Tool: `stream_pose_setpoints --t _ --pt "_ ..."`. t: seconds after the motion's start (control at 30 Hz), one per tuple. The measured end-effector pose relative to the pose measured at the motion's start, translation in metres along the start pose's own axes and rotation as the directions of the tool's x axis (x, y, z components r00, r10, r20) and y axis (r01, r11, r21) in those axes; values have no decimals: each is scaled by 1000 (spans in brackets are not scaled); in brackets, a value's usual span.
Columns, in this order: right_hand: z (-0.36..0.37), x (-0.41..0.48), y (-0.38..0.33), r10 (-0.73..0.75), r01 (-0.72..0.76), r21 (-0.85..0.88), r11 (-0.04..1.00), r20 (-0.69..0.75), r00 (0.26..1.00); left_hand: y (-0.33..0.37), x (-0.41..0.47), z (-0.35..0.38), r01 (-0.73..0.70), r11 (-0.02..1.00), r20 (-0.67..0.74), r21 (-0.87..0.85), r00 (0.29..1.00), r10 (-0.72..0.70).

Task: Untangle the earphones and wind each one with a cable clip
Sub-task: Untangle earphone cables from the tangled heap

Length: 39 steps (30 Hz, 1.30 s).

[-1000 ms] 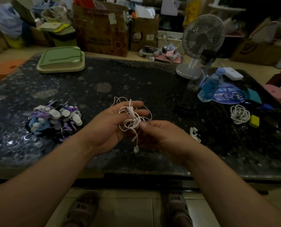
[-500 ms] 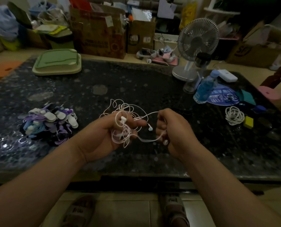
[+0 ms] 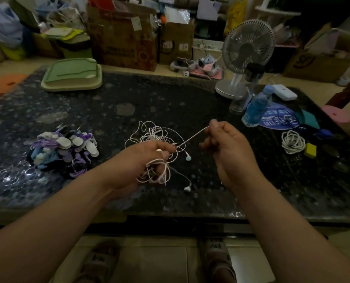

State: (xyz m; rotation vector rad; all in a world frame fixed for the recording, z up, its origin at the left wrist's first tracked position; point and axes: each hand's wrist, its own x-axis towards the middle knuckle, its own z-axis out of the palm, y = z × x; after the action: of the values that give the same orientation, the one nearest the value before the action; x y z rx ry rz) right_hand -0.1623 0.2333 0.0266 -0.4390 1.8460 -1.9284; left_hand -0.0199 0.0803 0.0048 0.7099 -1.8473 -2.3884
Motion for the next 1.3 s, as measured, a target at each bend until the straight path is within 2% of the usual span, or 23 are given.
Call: stream_pose_setpoints --t 0.07,0.17,0.23,0.3,0.37,0.4,0.43,0.47,0.5,0.53,0.57,0.67,0.7,0.73,0.77,0.87,0.97,1.03,1.07,1.1,1.17,1.23,1.3 --pt "-2 2 -4 40 -31 203 979 -39 998 1 1 -4 -9 994 -46 -105 999 4" --pt "-8 2 -16 145 -127 584 802 17 989 -2 3 -12 0 986 -105 -165 994 -17" --pt "-13 0 -22 169 -191 677 710 99 981 -4 2 -12 4 988 -107 -153 994 -20" --pt "-16 -3 -26 204 -251 663 705 148 968 -4 0 -8 -29 985 -131 -168 991 7" --pt "-17 -4 -26 247 -285 517 807 142 959 -2 1 -7 -88 983 -194 -163 979 56" --pt "-18 -4 -23 264 -285 360 889 106 959 -3 1 -9 -115 987 -236 -116 968 85" --pt "-18 -4 -21 267 -274 124 954 68 961 -2 1 -11 -135 989 -269 -57 956 115" --pt "-17 -5 -16 248 -238 -155 959 49 967 -2 1 -14 -148 989 -283 -14 949 138" --pt "-16 -8 -12 224 -181 -397 900 65 972 -3 0 -16 -158 988 -278 -3 949 150" --pt "-15 -12 -8 208 -100 -563 821 131 969 -3 -1 -15 -164 986 -255 -22 955 153" --pt "-14 -15 -4 210 -9 -641 768 239 948 -3 -2 -15 -164 985 -221 -53 964 149" --pt "-10 -26 0 332 134 -642 755 551 766 -1 -4 -10 -145 973 -95 -180 987 130" --pt "-10 -28 1 345 156 -619 770 609 714 -1 -4 -10 -138 966 -58 -221 990 128" --pt "-9 -29 1 330 156 -585 796 636 698 -1 -4 -11 -131 960 -26 -245 991 129" --pt "-8 -30 0 291 149 -546 825 635 716 -1 -5 -13 -122 963 4 -241 992 127" --pt "-11 -26 -3 173 94 -459 884 507 845 -3 -9 -18 -115 990 75 -77 990 120" --pt "-12 -21 -7 78 46 -444 895 256 964 -8 -13 -23 -65 998 174 0 983 64" --pt "-11 -18 -11 4 49 -420 906 123 992 -11 -15 -25 -30 997 198 73 980 15" --pt "-12 -18 -12 -30 88 -513 854 121 992 -12 -17 -25 -23 994 174 106 985 4" --pt "-14 -15 -11 -54 171 -677 716 190 980 -12 -18 -24 -26 991 131 133 991 9" --pt "-14 -16 -5 34 274 -856 439 321 946 -10 -22 -22 -50 987 50 155 998 42" --pt "-10 -20 4 148 236 -908 345 301 942 -8 -24 -18 -76 987 -2 144 997 78" --pt "-4 -30 10 61 188 -941 283 213 975 -7 -28 -15 -83 983 -30 164 996 89"
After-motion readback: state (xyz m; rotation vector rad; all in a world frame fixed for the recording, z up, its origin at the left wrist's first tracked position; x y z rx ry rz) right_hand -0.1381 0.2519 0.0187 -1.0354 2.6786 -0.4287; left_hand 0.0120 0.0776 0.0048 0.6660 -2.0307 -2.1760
